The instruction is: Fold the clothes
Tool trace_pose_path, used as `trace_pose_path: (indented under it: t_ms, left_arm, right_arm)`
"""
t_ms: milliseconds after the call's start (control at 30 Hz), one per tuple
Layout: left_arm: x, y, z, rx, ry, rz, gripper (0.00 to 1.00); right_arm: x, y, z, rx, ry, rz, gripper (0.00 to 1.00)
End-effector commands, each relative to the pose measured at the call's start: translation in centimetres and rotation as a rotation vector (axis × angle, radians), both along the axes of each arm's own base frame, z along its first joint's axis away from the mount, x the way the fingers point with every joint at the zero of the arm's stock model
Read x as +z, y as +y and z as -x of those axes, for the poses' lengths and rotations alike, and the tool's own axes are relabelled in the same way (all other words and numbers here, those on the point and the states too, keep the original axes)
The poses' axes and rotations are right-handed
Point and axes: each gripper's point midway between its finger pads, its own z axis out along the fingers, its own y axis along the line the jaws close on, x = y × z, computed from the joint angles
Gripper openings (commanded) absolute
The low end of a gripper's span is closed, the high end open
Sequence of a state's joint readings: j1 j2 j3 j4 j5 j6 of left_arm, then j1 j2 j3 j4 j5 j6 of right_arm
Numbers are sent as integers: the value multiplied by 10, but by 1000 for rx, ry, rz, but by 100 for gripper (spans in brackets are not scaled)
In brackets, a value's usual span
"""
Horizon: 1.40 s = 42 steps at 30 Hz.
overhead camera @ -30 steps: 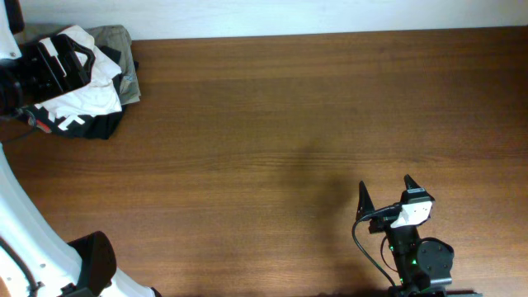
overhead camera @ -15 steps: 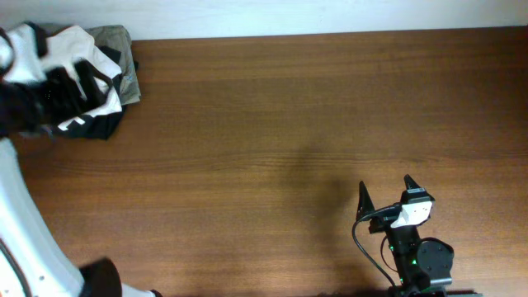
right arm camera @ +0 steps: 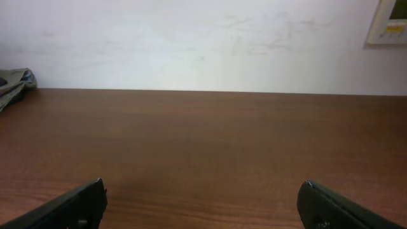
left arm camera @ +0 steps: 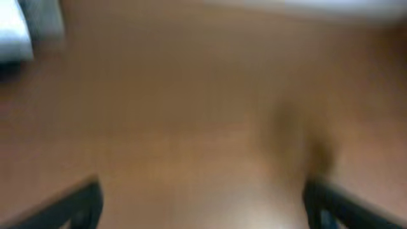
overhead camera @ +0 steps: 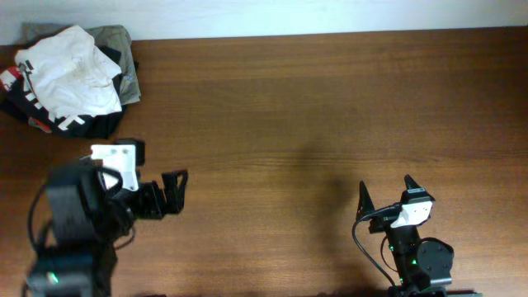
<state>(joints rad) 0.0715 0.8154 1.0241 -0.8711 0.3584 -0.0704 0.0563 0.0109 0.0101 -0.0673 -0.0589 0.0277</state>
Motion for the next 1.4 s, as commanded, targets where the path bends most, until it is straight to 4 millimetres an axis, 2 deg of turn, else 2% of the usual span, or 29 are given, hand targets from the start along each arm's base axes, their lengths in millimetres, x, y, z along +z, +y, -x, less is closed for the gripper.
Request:
trace_pose_path:
  t_ms: [0, 33, 133, 200, 333, 500, 700, 800, 833, 967, 1367]
  left_arm:
    - [6, -7, -3, -34, -337, -38, 99]
    - [2, -7, 0, -34, -386, -41, 99]
    - [-33, -8, 10, -33, -419, -43, 99]
    - [-47, -4, 9, -9, -451, -56, 99]
    - [-56, 6, 1, 58, -627, -87, 99]
    - [-60, 19, 5, 149, -762, -108, 99]
    - [-84, 44, 9, 287, -697, -157, 99]
    - [-111, 45, 9, 273, -590, -197, 99]
    - [-114, 43, 9, 251, -581, -224, 99]
    - [-114, 41, 9, 203, -594, -302, 99]
    - [-114, 41, 9, 204, -594, -302, 99]
  right_arm:
    - [-3, 0, 0, -3, 7, -10, 99]
    - [-2, 0, 0, -3, 6, -10, 99]
    - [-2, 0, 0, -3, 6, -10, 99]
    - [-2, 0, 0, -3, 6, -10, 99]
    - [-2, 0, 0, -3, 6, -10, 99]
    - [-2, 0, 0, -3, 6, -10, 99]
    - [-3, 0, 0, -3, 7, -10, 99]
    - [-2, 0, 0, -3, 6, -10, 99]
    - [-2, 0, 0, -3, 6, -10, 99]
    - [-2, 0, 0, -3, 6, -10, 99]
    - [-2, 0, 0, -3, 6, -10, 99]
